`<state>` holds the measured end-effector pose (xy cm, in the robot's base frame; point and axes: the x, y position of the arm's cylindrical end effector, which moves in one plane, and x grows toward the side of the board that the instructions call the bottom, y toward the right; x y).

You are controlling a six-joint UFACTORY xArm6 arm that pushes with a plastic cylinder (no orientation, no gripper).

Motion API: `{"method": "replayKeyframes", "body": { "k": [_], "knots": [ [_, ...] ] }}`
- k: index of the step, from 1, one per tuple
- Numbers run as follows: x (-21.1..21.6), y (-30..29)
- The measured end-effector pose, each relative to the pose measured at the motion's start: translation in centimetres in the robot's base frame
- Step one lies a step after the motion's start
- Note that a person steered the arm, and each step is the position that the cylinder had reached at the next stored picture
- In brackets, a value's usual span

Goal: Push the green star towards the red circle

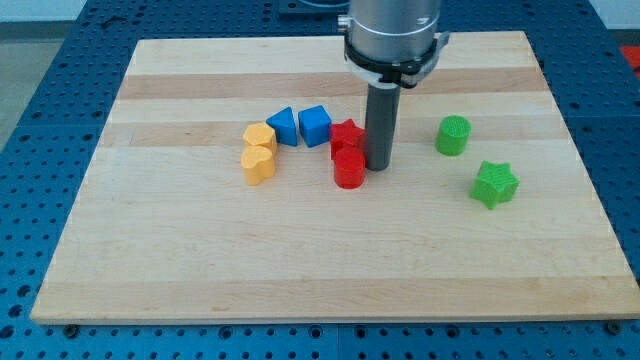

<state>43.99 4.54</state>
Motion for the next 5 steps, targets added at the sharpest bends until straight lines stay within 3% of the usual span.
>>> {"method": "replayKeyframes", "body": {
  "k": [1, 5],
  "knots": [
    [0.0, -0.5],
    [0.0, 8.6]
  ]
}}
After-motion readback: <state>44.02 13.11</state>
